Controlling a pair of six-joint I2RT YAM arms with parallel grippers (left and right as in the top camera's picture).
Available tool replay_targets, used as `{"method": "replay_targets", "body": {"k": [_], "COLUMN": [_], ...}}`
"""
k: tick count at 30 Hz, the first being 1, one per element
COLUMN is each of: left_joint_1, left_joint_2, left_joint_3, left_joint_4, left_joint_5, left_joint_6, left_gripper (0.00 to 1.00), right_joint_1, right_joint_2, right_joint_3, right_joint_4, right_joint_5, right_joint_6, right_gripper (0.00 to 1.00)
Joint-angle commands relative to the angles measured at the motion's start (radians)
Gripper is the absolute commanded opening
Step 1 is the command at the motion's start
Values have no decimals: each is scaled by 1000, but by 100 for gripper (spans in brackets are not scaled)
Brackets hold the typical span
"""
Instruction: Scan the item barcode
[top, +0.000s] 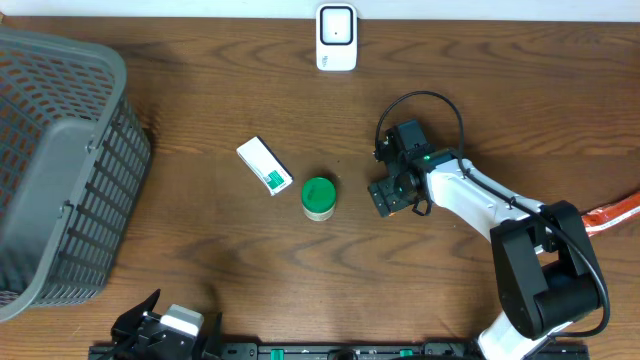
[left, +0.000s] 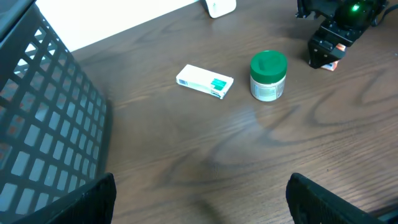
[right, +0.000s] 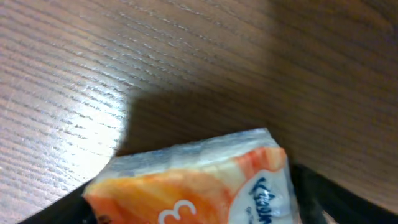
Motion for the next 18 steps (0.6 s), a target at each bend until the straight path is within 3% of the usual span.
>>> {"method": "replay_targets", "body": {"k": [1,3,6,10,18], "left_joint_1": [4,4,4,4,4], "left_joint_2": [-6,-6,-6,-6,-6], "left_joint_3": [5,5,5,5,5], "left_joint_4": [3,3,3,3,3], "left_joint_5": [15,15,15,15,15], "left_joint_6": [6,6,6,6,6], "left_gripper": [86,86,86,86,86], "right_joint_1": [3,3,2,2,2], "right_joint_2": [20,20,20,20,19], "right_joint_3": [2,2,2,4,79], "right_joint_4": [4,15,21,34,5], "right_joint_5": [33,33,33,32,14], "right_joint_6": [-11,-11,-11,-2,68], "right_gripper": [82,81,69,61,59]}}
